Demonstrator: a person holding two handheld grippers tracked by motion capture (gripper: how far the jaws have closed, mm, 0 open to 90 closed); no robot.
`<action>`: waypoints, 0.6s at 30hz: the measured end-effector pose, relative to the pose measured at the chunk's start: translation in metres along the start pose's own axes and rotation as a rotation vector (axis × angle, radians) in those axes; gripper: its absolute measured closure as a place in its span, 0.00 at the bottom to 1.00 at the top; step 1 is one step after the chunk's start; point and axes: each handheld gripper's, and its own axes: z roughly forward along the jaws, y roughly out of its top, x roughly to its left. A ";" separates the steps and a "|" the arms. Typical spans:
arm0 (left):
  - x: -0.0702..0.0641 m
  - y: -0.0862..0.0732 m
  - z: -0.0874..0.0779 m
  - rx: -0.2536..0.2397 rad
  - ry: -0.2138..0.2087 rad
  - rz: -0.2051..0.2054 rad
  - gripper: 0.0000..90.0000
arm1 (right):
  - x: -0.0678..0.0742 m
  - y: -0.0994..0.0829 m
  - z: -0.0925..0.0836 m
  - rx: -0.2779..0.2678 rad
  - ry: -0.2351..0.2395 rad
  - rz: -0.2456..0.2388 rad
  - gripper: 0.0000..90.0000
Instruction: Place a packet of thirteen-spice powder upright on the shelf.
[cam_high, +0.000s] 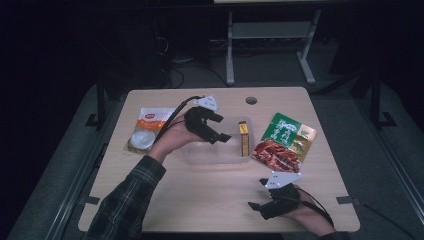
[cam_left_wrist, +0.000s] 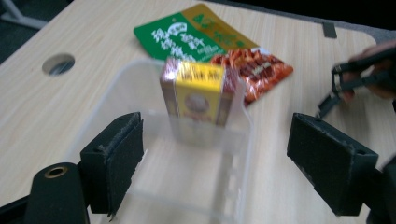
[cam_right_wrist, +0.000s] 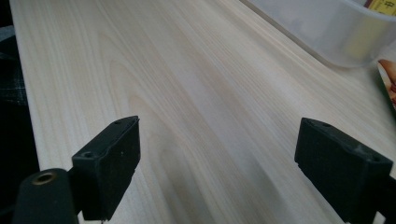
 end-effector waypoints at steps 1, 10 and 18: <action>-0.001 -0.004 -0.003 0.010 0.003 0.001 0.20 | 0.000 0.000 -0.001 0.004 0.004 0.004 0.13; -0.025 -0.042 -0.025 0.009 0.037 -0.047 0.20 | -0.009 0.003 -0.009 -0.011 0.005 0.051 0.11; -0.045 -0.083 -0.043 -0.014 0.057 -0.092 0.20 | -0.013 0.003 -0.012 0.007 -0.007 0.086 0.18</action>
